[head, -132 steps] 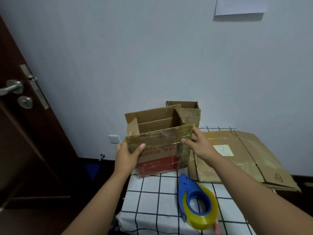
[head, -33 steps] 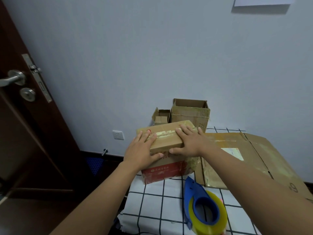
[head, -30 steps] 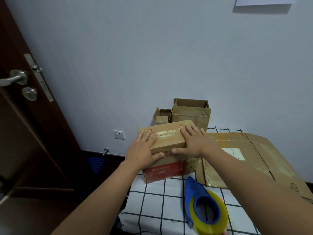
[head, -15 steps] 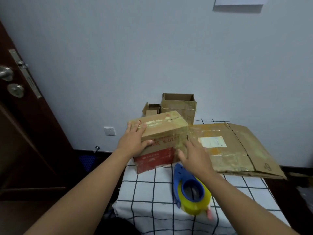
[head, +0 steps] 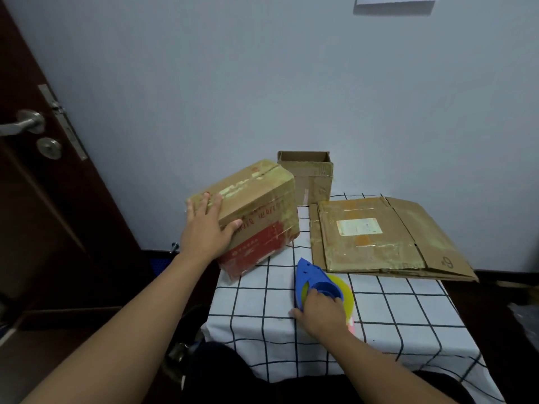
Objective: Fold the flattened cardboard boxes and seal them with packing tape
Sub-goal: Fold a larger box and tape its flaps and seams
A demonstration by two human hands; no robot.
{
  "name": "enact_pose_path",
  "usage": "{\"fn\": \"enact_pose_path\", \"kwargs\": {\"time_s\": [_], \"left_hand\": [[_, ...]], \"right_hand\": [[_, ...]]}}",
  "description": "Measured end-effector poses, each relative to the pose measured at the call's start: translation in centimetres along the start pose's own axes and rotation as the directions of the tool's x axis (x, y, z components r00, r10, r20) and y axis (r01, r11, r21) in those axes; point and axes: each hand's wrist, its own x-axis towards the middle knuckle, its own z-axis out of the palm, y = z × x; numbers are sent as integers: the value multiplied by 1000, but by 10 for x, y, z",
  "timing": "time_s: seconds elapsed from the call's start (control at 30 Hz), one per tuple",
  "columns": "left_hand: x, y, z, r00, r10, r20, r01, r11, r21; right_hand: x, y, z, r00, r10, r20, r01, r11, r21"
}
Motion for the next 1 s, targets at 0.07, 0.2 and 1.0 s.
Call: {"fn": "enact_pose_path", "kwargs": {"time_s": [0.07, 0.2, 1.0], "left_hand": [[-8, -5, -8, 1000, -4, -10, 4, 1000, 6], [-19, -11, -14, 1000, -26, -2, 26, 1000, 17], [-5, 28, -9, 892, 378, 250, -361, 926, -111]], "right_hand": [[-2, -3, 3, 999, 10, -33, -10, 1000, -1], [-5, -7, -4, 996, 9, -88, -7, 1000, 20], [-18, 47, -253, 819, -217, -530, 367, 910, 194]]}}
